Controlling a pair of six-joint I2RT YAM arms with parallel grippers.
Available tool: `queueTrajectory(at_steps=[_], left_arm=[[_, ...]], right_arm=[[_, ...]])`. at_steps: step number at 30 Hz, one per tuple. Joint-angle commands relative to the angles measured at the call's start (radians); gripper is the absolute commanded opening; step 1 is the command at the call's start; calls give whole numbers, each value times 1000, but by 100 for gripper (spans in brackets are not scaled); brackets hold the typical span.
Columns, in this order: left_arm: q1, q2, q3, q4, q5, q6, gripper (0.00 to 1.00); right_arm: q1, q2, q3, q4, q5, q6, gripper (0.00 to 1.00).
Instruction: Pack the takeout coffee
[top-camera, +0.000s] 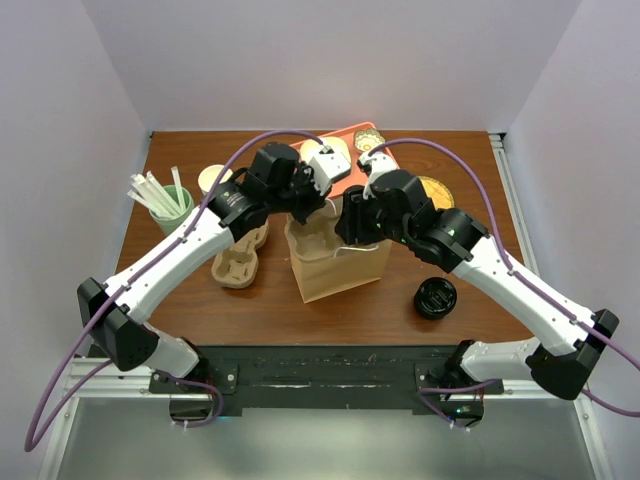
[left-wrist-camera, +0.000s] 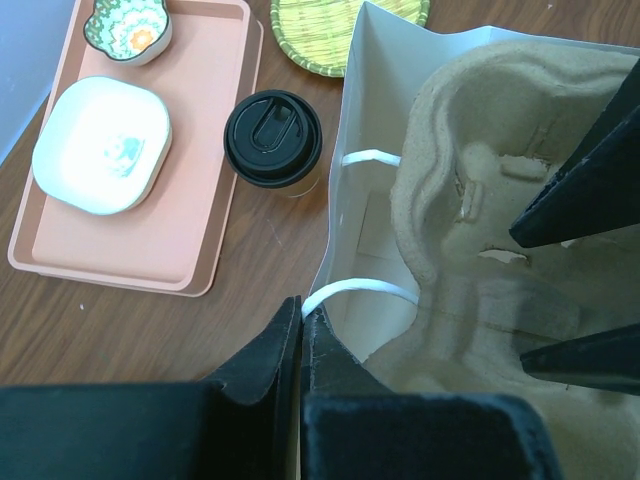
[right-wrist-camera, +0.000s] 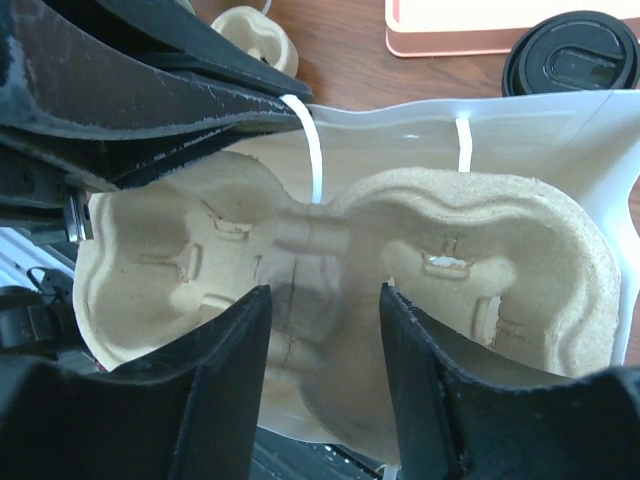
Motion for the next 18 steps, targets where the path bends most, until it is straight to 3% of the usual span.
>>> queueTrajectory(at_steps=[1,6,18], left_arm=[[7,8,19,30,36,-26,0],[12,4,8,32,44,-34,0],[16,-9,-4,34,54,-32,0]], right_arm=[[-3,-2,-5,85,14,-21,49],[-3,-9,-37,150,-28,-66,40],[-4,-55,-185,258,31,-127,38]])
